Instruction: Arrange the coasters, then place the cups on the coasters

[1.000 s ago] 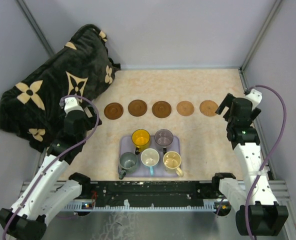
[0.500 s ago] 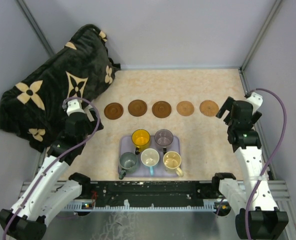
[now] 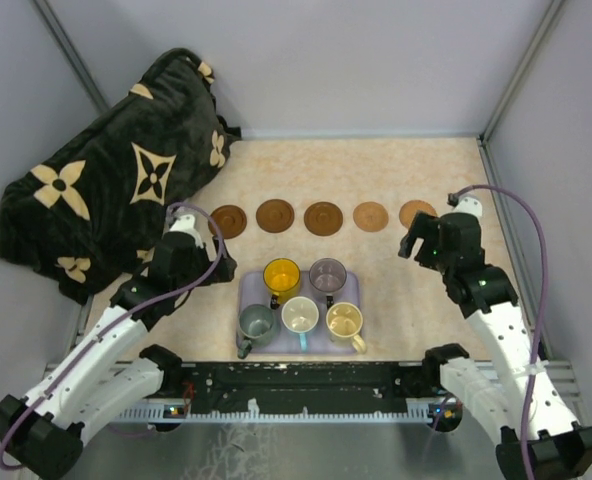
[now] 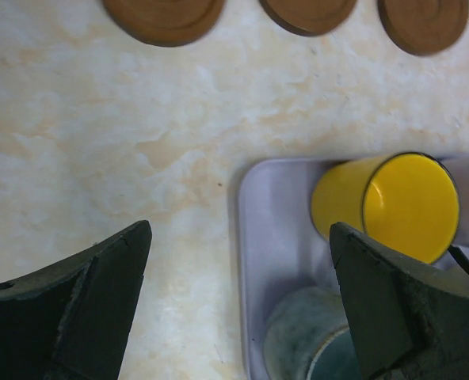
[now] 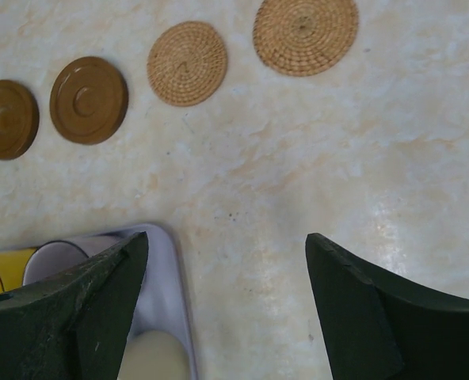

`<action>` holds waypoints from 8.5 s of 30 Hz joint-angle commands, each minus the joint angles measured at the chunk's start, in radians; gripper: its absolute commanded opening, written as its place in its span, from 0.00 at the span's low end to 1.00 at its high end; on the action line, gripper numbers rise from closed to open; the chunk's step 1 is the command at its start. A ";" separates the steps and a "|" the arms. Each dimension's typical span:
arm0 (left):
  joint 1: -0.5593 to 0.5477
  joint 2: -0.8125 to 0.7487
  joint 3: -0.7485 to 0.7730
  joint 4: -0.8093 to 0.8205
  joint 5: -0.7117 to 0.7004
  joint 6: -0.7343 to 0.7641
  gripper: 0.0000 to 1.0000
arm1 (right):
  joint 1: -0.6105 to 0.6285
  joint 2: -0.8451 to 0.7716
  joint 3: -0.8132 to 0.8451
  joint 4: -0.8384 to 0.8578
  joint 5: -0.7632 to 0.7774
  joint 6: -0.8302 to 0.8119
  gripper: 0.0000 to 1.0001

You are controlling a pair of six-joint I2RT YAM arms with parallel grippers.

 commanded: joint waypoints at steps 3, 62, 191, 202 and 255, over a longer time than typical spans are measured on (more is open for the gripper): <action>-0.130 0.039 0.006 0.036 -0.027 -0.060 1.00 | 0.169 -0.023 -0.017 -0.069 0.019 0.064 0.76; -0.134 -0.137 -0.135 0.014 -0.084 -0.144 1.00 | 1.197 0.217 -0.223 -0.090 0.308 0.560 0.53; -0.134 -0.003 -0.204 0.306 -0.053 -0.153 1.00 | -0.192 0.806 0.193 0.551 0.018 -0.397 0.00; -0.134 0.003 -0.205 0.311 -0.051 -0.154 1.00 | -0.194 0.814 0.186 0.552 -0.018 -0.383 0.00; -0.134 0.019 -0.213 0.316 -0.046 -0.158 1.00 | -0.194 0.836 0.196 0.488 0.040 -0.357 0.57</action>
